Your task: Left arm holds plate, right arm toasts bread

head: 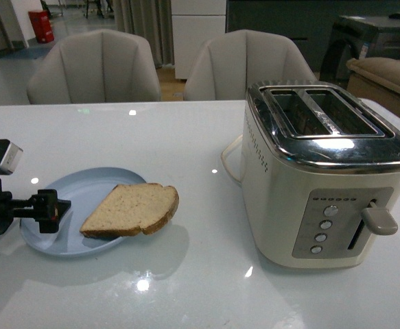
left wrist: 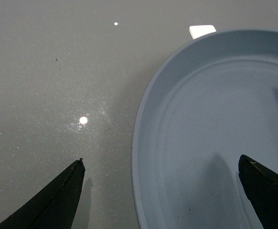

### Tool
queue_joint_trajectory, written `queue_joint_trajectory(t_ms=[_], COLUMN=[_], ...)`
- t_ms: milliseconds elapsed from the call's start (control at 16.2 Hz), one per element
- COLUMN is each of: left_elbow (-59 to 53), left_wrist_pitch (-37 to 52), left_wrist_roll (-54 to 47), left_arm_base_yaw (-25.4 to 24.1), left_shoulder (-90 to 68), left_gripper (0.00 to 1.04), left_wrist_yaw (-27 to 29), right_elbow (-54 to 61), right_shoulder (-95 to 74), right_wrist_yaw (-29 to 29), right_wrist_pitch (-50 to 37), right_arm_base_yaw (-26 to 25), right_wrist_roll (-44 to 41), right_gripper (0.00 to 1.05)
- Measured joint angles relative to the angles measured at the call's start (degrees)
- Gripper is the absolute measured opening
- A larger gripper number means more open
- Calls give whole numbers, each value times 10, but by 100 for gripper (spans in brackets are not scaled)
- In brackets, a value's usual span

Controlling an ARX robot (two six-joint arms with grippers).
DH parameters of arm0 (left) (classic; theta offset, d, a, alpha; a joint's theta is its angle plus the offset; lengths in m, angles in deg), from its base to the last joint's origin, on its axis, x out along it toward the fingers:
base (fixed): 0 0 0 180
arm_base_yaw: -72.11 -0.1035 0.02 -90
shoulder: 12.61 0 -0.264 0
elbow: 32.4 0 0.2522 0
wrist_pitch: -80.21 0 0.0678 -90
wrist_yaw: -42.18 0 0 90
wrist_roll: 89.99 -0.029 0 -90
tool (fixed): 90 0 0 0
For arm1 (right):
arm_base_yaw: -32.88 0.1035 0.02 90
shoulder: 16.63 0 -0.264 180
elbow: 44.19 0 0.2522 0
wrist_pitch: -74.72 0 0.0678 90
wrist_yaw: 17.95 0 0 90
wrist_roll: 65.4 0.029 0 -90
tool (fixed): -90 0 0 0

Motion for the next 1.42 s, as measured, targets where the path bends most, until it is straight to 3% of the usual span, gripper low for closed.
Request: queue_joint_trajectory(t_ms=[62,124,618,1050,1420], left_elbow=[1,3,17,3,-104], left_wrist_pitch=[5,10,34,14,-74], left_wrist_roll=[3,7,57,90,136], left_arm_base_yaw=[0,0,1,4,32], left_shoulder=[-5,-5,-16,15,173], left_gripper=[98,91,5,3,3], left_wrist_yaw=[0,2,7,16,37], right_elbow=[0,0,0,0,0], right_shoulder=[0,0,0,0,0], right_wrist_yaw=[0,0,0,0,0], right_wrist_pitch=[0,0,0,0,0], right_arm_base_yaw=[0,0,0,0,0], right_wrist_roll=[0,0,0,0,0], right_gripper=[98,98,98,98,98])
